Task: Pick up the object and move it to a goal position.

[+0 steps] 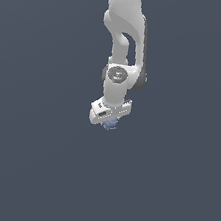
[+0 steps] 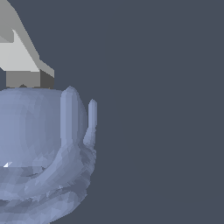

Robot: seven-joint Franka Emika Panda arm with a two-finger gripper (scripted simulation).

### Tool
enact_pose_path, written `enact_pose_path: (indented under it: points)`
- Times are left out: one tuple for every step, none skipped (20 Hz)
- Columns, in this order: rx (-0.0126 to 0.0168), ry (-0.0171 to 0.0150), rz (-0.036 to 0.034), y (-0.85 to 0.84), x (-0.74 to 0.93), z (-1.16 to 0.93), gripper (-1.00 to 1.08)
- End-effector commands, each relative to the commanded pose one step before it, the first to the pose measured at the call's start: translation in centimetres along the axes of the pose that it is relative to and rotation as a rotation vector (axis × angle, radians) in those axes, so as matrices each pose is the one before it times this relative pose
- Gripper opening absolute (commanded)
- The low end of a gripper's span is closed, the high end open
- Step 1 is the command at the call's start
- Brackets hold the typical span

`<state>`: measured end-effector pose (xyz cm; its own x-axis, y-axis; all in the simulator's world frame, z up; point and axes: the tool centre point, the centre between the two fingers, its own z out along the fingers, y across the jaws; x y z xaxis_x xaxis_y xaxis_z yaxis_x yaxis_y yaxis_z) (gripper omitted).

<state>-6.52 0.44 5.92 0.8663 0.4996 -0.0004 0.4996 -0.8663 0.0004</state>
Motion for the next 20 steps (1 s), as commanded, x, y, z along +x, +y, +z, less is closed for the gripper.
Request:
enact_pose_path:
  points:
    - [-0.00048, 0.00059, 0.0002, -0.17, -0.866, -0.904, -1.0]
    - [0.0, 0.0, 0.0, -0.09, -0.416, -0.419, -1.0]
    - [-0.00019, -0.00047, -0.00047, -0.119, -0.429, -0.432, -1.0]
    - [0.0, 0.0, 0.0, -0.097, -0.454, -0.462, -1.0]
    - [0.0, 0.0, 0.0, -0.09, -0.427, -0.44, -1.0]
    - [0.0, 0.0, 0.0, -0.083, -0.397, -0.415, -1.0]
    - [0.0, 0.0, 0.0, -0.075, -0.366, -0.389, -1.0]
    - [0.0, 0.0, 0.0, -0.068, -0.334, -0.359, -1.0]
    - [0.0, 0.0, 0.0, -0.062, -0.304, -0.328, -1.0]
    - [0.0, 0.0, 0.0, -0.056, -0.274, -0.297, -1.0]
    - [0.0, 0.0, 0.0, -0.05, -0.244, -0.266, -1.0]
    - [0.0, 0.0, 0.0, -0.043, -0.214, -0.235, -1.0]
    - [0.0, 0.0, 0.0, -0.037, -0.183, -0.205, -1.0]
    - [0.00054, 0.00005, -0.00042, -0.042, -0.143, -0.163, -1.0]
    - [0.0, 0.0, 0.0, -0.023, -0.122, -0.146, -1.0]
    - [0.0, 0.0, 0.0, -0.015, -0.092, -0.117, -1.0]
    - [0.0, 0.0, 0.0, -0.008, -0.061, -0.089, -1.0]
    - [0.0, 0.0, 0.0, 0.0, -0.031, -0.061, -1.0]
    - [0.0, 0.0, 0.0, 0.007, 0.0, -0.032, -1.0]
    - [0.0006, 0.00032, -0.00014, 0.008, 0.014, -0.004, -1.0]
